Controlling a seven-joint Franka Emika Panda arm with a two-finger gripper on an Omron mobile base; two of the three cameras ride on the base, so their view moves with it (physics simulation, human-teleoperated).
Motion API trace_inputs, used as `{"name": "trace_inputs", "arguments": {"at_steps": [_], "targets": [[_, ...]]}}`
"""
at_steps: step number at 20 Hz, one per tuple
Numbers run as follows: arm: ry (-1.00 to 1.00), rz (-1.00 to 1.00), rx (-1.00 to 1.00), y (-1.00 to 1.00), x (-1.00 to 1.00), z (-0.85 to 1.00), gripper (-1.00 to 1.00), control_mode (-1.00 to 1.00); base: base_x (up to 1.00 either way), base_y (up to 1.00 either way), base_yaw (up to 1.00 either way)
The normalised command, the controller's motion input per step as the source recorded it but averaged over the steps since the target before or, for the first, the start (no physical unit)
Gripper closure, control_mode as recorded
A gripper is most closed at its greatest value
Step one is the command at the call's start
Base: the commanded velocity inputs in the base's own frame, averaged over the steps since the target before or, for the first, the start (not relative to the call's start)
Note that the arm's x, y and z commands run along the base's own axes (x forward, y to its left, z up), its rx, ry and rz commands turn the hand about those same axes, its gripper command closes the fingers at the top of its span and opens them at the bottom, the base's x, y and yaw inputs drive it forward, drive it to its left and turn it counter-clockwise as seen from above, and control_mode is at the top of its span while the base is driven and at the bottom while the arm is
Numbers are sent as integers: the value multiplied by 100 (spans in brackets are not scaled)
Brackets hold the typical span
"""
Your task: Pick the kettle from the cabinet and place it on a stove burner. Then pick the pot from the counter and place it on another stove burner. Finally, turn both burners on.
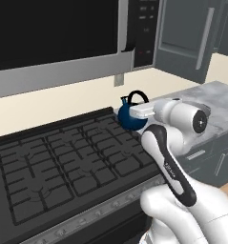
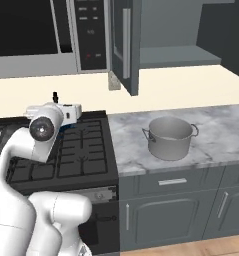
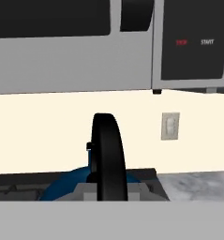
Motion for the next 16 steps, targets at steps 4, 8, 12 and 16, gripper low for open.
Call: {"name": "trace_inputs", "arguments": {"at_steps": [4, 8, 12, 16], "targets": [[0, 4, 0, 8, 44, -18, 100, -100, 0, 0, 0], [0, 3, 0, 4, 45, -15, 100, -100, 0, 0, 0], [0, 4, 0, 2, 44, -16, 100, -100, 0, 0, 0], [0, 6, 0, 0, 40, -24, 100, -100, 0, 0, 0]]}}
